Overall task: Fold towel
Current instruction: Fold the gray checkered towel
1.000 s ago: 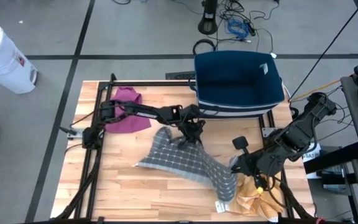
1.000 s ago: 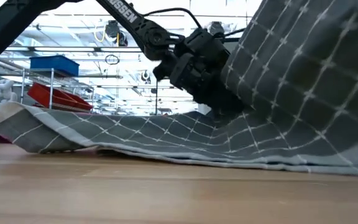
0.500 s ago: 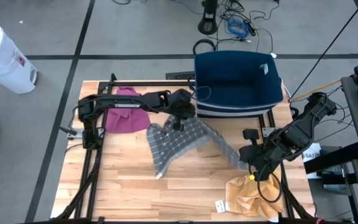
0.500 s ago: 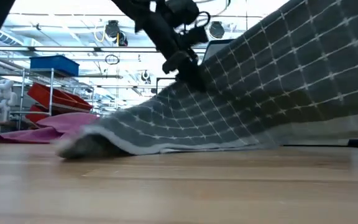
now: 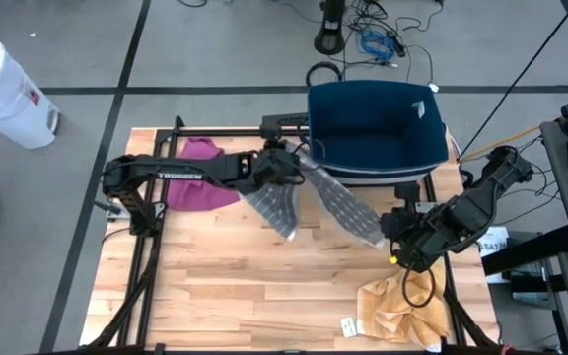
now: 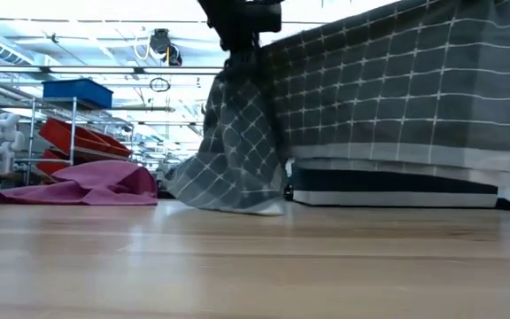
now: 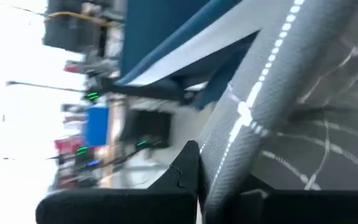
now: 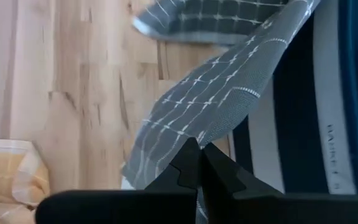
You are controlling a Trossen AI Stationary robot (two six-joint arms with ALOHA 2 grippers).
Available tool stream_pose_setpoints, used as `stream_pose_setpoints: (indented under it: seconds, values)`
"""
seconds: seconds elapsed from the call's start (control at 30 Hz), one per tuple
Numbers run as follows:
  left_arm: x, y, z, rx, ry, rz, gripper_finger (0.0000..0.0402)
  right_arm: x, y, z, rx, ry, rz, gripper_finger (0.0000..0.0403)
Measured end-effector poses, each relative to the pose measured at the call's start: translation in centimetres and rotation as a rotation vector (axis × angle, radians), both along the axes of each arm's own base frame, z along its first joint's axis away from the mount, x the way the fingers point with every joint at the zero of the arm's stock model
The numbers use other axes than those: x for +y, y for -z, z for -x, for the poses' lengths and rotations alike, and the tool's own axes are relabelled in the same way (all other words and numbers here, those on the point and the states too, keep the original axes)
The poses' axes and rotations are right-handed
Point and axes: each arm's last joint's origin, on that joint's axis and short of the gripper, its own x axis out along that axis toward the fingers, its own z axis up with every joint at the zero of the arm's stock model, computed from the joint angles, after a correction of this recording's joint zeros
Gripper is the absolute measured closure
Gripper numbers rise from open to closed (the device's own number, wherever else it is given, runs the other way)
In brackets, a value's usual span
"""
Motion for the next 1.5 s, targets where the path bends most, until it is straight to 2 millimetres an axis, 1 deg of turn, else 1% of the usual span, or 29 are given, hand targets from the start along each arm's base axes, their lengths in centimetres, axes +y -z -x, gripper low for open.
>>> stream_pose_setpoints:
  seconds: [0.2,0.33,0.4,0.43,0.57,0.73,0.87,0.93,1.03,1.1,1.17,1.23,1.3,1.4,1.5]
  values:
    - [-1.3,-0.3,0.2,0.116,-0.110,-0.175,0.0401,-0.1,0.0,0.0,0.002,-0.017,0.026,0.0402]
    - [-1.5,-0.5,0.3,0.174,-0.144,-0.238,0.0401,-0.1,0.0,0.0,0.009,-0.023,0.027,0.0402]
    - [-1.4,-0.6,0.4,0.213,-0.178,-0.273,0.0401,-0.1,0.0,0.1,0.019,-0.030,0.025,0.0402]
    - [-1.1,-0.6,0.6,0.249,-0.226,-0.305,0.0401,0.0,0.1,0.2,0.052,-0.036,0.002,0.0402]
    - [0.4,-0.9,1.2,0.315,-0.348,-0.361,0.0401,-0.1,0.1,0.5,0.078,-0.019,-0.005,0.0402]
    - [1.0,-1.6,2.0,0.289,-0.349,-0.340,0.0401,-0.1,0.2,0.5,0.072,0.000,-0.022,0.0402]
    - [0.7,-1.6,1.9,0.280,-0.326,-0.332,0.0401,0.3,0.1,0.0,0.025,0.003,-0.068,0.0399]
    - [0.4,-1.6,1.8,0.279,-0.303,-0.325,0.0401,0.7,0.0,-0.4,-0.012,-0.029,-0.090,0.0385]
    - [-0.3,-1.5,1.5,0.266,-0.243,-0.304,0.0401,1.1,0.2,-1.4,-0.077,-0.069,-0.087,0.0344]
    - [-1.0,-1.4,1.3,0.246,-0.195,-0.286,0.0401,1.3,0.9,-2.1,-0.115,-0.076,-0.049,0.0308]
    - [-2.0,-1.5,1.1,0.221,-0.155,-0.279,0.0401,1.2,2.0,-2.9,-0.144,-0.076,0.007,0.0271]
    - [-3.0,-1.6,1.0,0.216,-0.127,-0.283,0.0401,0.8,3.6,-3.7,-0.148,-0.061,0.066,0.0238]
    - [-3.9,-2.0,0.9,0.193,-0.103,-0.291,0.0401,0.1,5.7,-4.4,-0.137,-0.031,0.100,0.0212]
    - [-5.4,-3.6,1.2,0.123,-0.071,-0.306,0.0401,-1.1,9.3,-5.3,-0.125,0.001,0.117,0.0192]
    - [-6.7,-5.8,2.1,0.010,-0.044,-0.310,0.0401,-2.4,12.7,-5.9,-0.154,0.034,0.122,0.0189]
